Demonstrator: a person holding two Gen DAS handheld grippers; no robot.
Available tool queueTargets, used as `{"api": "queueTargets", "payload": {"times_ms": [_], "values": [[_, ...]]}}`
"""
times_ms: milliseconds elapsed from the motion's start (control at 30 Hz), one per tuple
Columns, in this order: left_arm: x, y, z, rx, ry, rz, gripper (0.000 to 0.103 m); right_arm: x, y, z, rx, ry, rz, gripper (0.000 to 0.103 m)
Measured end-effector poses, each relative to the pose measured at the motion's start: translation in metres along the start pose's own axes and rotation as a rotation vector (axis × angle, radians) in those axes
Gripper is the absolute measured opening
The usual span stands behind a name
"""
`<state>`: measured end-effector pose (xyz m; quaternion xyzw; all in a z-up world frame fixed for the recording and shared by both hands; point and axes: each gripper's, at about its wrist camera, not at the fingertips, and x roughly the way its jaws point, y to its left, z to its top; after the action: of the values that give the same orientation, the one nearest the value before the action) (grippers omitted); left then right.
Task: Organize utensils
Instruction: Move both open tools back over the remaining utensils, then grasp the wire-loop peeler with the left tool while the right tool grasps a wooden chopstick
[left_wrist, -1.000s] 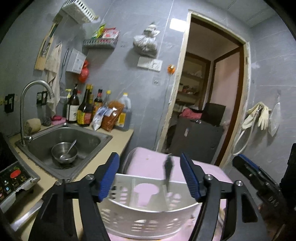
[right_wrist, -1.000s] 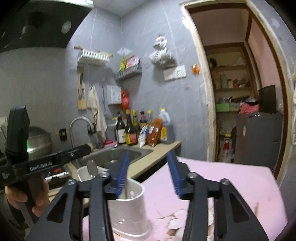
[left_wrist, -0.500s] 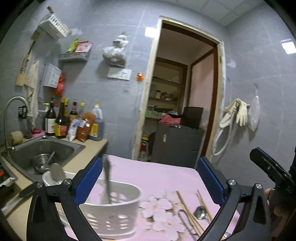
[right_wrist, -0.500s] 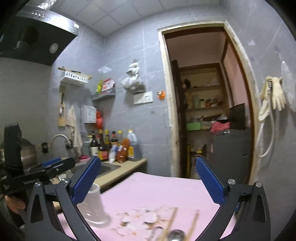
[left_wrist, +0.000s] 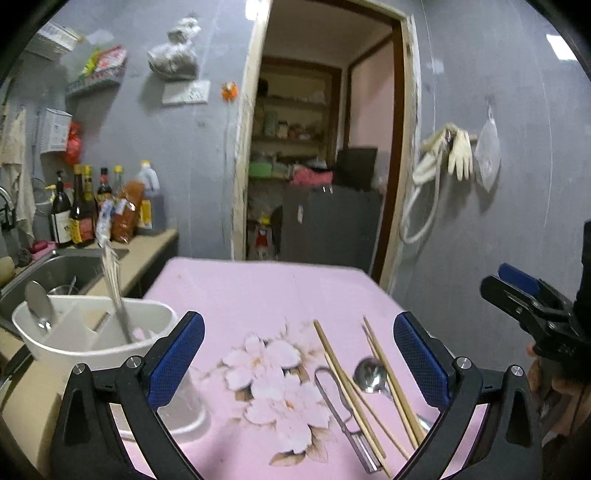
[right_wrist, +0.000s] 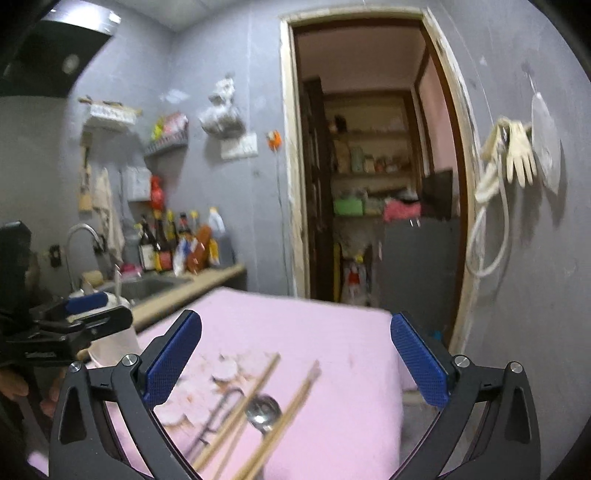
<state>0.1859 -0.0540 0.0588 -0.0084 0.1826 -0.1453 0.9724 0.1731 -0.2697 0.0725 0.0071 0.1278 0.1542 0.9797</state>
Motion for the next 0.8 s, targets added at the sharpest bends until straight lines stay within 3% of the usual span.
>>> {"api": "queueTargets", "payload": {"times_ms": [100,267,333,567,667,800], "values": [[0.014,-0.005,-0.01,0.015,0.062,-0.004,0.1,0.014,-0.007,-0.01,0.008,0.079,-0.007,0.093],[0.038,-0.01,-0.027,0.03,0.193,-0.02,0.1,0.034,-0.015,-0.03,0.015,0.211,-0.003,0.066],[0.046,-0.011,-0.032,0.035,0.237,-0.033,0.099,0.043,-0.017,-0.036,0.02,0.265,0.003,0.062],[0.083,-0.012,-0.053,0.03,0.419,-0.076,0.076,0.071,-0.028,-0.053,0.055,0.435,0.042,0.041],[0.097,-0.013,-0.062,0.026,0.492,-0.091,0.063,0.08,-0.025,-0.055,0.027,0.473,0.053,0.038],[0.113,-0.013,-0.071,0.01,0.574,-0.113,0.054,0.092,-0.024,-0.063,0.032,0.538,0.084,0.035]]}}
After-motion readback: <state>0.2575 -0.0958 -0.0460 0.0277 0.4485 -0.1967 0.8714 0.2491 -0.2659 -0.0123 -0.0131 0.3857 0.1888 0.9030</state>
